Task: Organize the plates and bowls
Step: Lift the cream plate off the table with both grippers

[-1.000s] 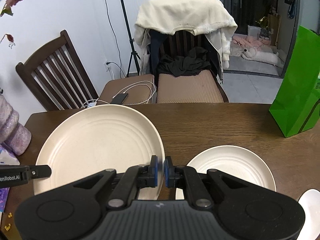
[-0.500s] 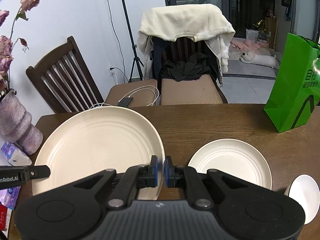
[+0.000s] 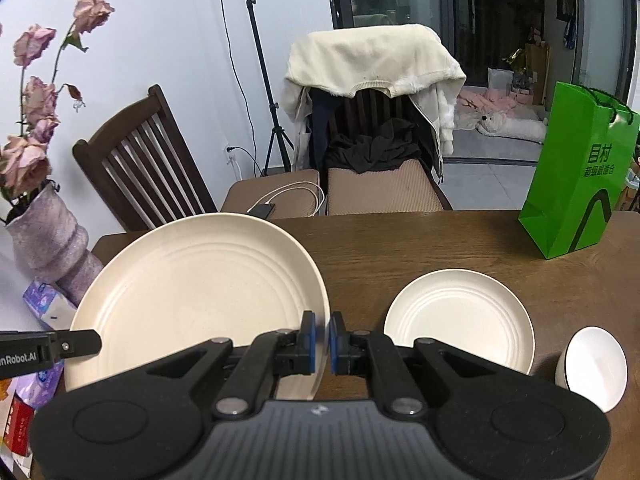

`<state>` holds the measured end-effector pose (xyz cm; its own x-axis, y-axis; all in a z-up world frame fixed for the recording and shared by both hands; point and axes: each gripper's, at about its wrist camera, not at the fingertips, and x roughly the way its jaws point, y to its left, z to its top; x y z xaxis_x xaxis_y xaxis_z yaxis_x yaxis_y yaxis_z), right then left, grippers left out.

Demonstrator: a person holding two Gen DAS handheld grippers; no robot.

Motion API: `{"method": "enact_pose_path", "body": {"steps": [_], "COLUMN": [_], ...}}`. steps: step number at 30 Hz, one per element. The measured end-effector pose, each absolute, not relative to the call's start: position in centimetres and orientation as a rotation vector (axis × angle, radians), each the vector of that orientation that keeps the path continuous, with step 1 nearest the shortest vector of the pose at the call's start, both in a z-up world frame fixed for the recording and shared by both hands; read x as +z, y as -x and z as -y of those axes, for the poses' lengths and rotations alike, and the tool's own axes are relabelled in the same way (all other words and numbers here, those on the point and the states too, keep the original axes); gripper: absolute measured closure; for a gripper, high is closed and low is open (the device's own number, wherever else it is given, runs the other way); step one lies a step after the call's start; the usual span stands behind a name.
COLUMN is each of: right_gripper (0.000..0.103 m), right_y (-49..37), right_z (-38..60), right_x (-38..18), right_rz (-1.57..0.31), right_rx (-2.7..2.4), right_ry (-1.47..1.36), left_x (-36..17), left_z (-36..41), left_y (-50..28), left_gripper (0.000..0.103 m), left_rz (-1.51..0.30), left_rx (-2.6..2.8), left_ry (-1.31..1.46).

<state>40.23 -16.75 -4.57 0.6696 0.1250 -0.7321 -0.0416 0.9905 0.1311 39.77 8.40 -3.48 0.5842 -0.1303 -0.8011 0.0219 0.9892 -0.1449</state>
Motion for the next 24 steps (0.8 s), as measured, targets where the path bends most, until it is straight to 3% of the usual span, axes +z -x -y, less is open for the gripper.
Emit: {"method": "enact_pose_path", "body": {"steps": [24], "right_gripper": [0.096], "right_y": [-29.9], "right_z": [13.7], "right_x": [-1.7], "right_rz": [-0.782], "right_rx": [0.044], "right_ry": [-0.131], "left_x": [-0.9], "left_z": [-11.6], "left_y": [-31.4], "left_gripper": [0.092], "left_rz": [-0.906], "left_rx": [-0.173], "left_ry": [0.102]}}
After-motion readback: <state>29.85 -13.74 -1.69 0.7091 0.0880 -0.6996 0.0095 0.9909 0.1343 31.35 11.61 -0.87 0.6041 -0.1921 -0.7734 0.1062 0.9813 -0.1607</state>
